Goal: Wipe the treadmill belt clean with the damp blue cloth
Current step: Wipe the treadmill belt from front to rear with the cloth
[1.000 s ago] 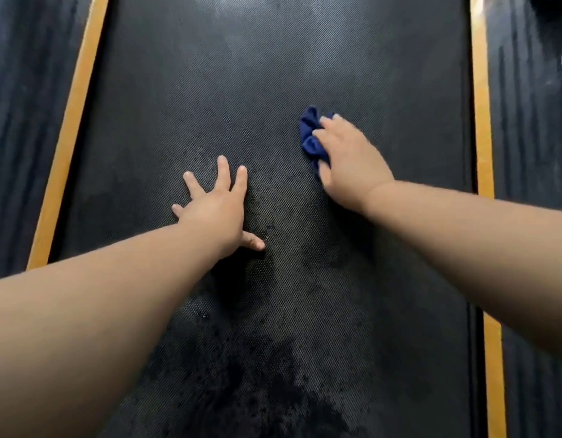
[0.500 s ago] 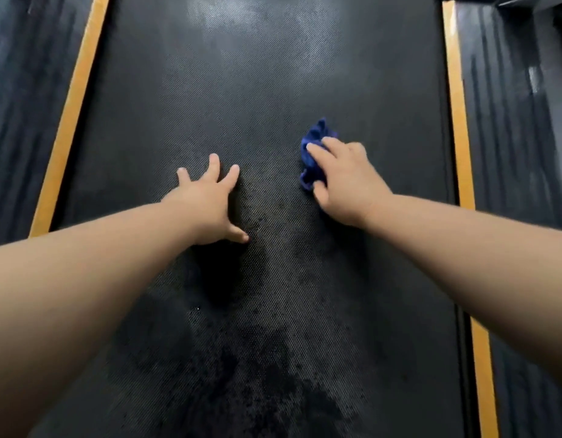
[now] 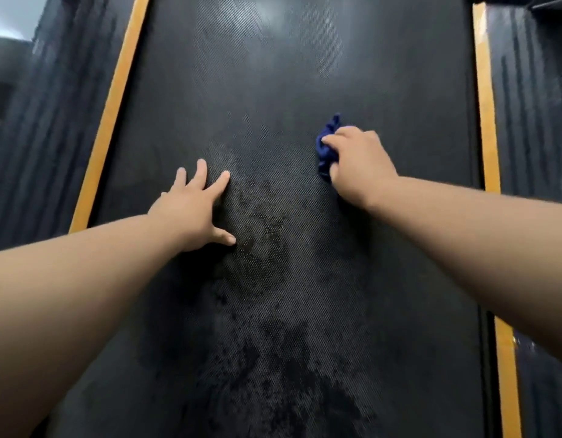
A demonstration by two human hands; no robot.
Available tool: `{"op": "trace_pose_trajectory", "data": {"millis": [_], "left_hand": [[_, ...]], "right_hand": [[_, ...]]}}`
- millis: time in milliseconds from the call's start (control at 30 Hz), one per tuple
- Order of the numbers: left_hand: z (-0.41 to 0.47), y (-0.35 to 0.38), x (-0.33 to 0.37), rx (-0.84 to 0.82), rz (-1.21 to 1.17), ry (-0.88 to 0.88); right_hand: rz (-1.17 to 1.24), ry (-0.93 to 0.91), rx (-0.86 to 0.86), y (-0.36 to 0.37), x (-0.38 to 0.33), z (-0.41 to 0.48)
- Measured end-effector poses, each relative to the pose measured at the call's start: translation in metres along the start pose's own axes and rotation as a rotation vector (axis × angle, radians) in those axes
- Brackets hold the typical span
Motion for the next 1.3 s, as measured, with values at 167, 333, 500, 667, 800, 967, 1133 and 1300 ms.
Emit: {"op": "trace_pose_trajectory", "data": {"millis": [167, 333, 500, 667, 800, 967, 1133, 1300], "left_hand": [[0.000, 0.001, -0.002, -0.003, -0.031, 0.008], [0.002, 0.003, -0.003, 0.024, -0.038, 0.017], [0.002, 0.003, -0.003, 0.007, -0.029, 0.009], [0.003, 0.004, -0.001, 0.000, -0.039, 0.020], [0.005, 0.007, -0.003, -0.010, -0.052, 0.012], [0.005, 0.009, -0.003, -0.045, -0.083, 0.015], [0.005, 0.007, -0.004, -0.050, -0.101, 0.002], [0.004, 0.006, -0.004, -0.027, -0.116, -0.001]], "right_hand": [[0.134, -0.349, -0.131, 0.029, -0.086, -0.085], [0.128, -0.560, -0.097, 0.025, -0.087, -0.074], [0.058, -0.171, 0.050, -0.007, -0.018, 0.005], [0.162, -0.453, -0.043, 0.024, -0.100, -0.072], [0.114, -0.721, -0.139, 0.038, -0.129, -0.092], [-0.044, -0.195, 0.025, 0.003, -0.030, 0.020], [-0.011, -0.277, -0.119, 0.036, -0.085, -0.021], [0.102, -0.660, -0.258, 0.052, -0.152, -0.094]]}}
Point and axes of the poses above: each hand's wrist, its own z-axis towards the middle knuckle, its own y-axis out of the palm, x = y × z, the point moved 10 cm from there along z, towards the middle knuckle, and after that the axes turned 9 degrees about z, right-handed, at the moved point
